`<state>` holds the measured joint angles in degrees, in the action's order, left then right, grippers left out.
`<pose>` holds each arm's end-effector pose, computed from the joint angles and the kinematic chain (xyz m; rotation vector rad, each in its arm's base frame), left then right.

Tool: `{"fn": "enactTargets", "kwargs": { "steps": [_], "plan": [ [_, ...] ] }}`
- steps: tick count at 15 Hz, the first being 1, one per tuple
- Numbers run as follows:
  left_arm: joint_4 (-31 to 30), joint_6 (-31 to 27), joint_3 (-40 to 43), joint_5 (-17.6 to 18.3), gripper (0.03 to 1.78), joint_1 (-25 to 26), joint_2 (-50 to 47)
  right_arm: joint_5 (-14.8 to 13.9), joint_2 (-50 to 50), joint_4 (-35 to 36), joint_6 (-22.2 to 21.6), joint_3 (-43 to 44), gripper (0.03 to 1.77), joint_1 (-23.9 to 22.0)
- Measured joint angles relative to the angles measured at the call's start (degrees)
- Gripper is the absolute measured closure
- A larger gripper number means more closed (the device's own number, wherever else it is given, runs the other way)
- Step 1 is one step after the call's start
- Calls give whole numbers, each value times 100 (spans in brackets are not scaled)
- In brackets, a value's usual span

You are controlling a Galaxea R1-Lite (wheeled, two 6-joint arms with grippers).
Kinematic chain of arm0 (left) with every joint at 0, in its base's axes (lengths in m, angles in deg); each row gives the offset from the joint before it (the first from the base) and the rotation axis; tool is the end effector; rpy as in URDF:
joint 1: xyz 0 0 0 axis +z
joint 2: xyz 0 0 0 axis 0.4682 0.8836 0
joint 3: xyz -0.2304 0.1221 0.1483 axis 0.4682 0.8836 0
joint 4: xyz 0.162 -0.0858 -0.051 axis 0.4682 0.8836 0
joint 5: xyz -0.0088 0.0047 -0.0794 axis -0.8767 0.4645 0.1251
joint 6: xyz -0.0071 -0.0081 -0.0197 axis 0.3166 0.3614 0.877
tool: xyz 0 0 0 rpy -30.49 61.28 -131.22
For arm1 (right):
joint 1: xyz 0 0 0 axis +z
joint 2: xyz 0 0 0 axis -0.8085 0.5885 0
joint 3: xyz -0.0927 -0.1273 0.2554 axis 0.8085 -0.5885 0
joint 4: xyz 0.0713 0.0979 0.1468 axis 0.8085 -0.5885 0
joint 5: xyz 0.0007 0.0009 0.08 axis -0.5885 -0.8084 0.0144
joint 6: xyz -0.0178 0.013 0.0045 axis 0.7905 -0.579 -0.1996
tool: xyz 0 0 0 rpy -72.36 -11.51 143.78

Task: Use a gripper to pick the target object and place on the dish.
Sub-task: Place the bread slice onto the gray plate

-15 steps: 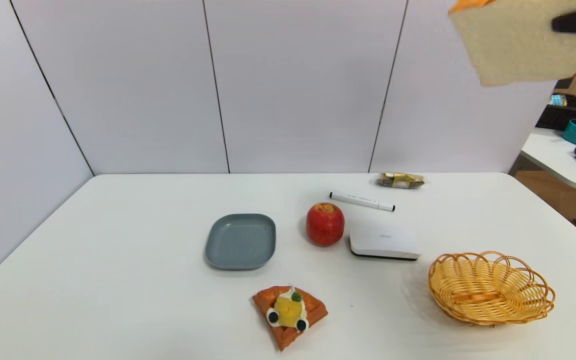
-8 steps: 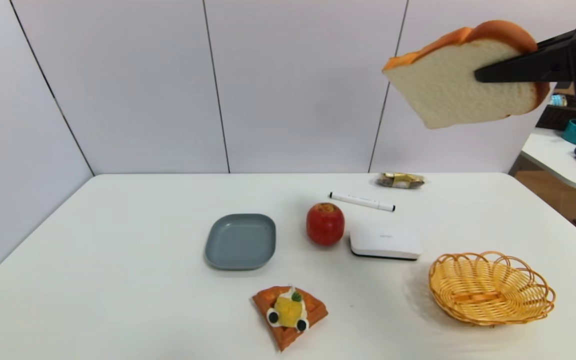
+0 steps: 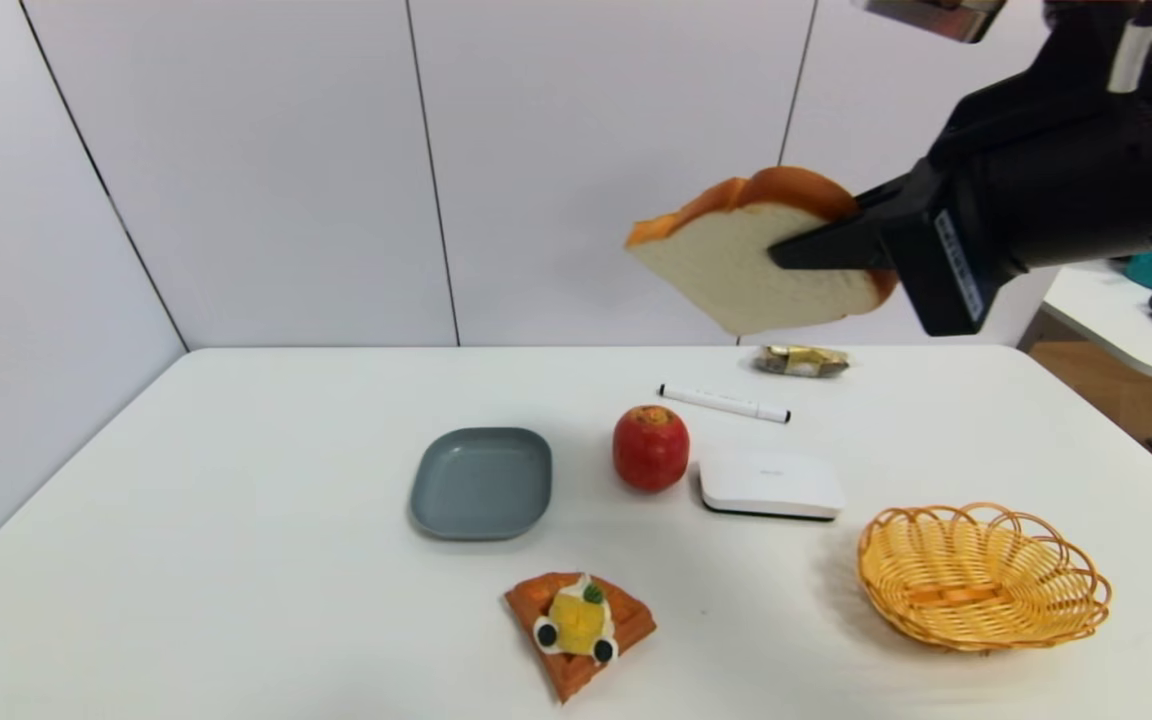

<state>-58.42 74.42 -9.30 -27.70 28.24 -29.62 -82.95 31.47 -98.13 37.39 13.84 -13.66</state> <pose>-0.0228 -0.0001 0.0758 0.0031 -0.0028 0.0025 0.1923 0.1606 0.3575 -0.5216 0.3227 0.6893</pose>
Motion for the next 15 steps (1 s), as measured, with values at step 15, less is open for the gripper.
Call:
{"fn": "enactTargets", "kwargs": {
  "steps": [15],
  "plan": [
    [0, 2, 0, 0, 12, 0, 0, -251, 1779, 1552, 10, 69, 160, 911]
  ]
}}
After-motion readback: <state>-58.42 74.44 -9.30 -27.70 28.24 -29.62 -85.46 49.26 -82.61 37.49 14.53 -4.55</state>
